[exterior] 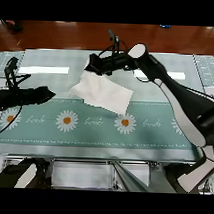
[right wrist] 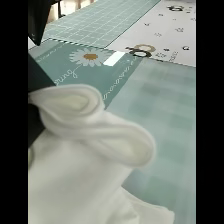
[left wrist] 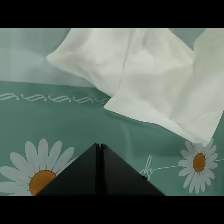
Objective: Fold the shirts.
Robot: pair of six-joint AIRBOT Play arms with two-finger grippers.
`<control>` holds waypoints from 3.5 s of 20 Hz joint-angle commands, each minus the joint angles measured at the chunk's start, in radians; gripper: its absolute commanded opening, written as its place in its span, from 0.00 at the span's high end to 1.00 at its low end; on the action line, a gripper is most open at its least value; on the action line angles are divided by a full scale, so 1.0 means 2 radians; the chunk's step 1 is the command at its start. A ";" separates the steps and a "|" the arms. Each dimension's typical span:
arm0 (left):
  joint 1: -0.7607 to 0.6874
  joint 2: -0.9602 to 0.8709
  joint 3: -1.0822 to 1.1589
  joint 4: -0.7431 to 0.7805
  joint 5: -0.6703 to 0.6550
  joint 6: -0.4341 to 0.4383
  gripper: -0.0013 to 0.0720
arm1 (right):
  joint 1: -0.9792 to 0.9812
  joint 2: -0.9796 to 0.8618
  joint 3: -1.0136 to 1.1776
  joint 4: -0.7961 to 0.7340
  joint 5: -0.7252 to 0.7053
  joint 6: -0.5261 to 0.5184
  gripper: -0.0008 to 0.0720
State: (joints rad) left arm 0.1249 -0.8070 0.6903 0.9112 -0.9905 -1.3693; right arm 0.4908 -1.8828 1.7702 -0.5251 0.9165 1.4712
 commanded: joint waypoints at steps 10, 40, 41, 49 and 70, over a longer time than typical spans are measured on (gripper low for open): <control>0.044 -0.009 0.031 -0.025 -0.017 -0.003 0.95 | -0.087 -0.018 0.033 0.055 0.187 -0.015 0.42; -0.018 0.030 -0.042 -0.041 0.020 0.028 0.95 | -0.149 0.108 -0.383 0.062 0.004 -0.126 0.58; -0.018 0.030 -0.042 -0.041 0.020 0.023 0.95 | -0.142 0.104 -0.364 0.062 0.009 -0.127 0.74; -0.018 0.029 -0.042 -0.041 0.027 0.022 0.95 | -0.129 0.133 -0.103 -0.065 0.106 -0.046 0.95; -0.018 0.029 -0.042 -0.076 0.026 0.015 0.95 | -0.608 0.309 0.117 -0.166 0.431 0.130 0.96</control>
State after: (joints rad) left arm 0.0891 -0.7486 0.6075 0.8032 -0.9497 -1.3396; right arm -0.5579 -1.3243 2.0445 -0.8692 1.6871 1.6978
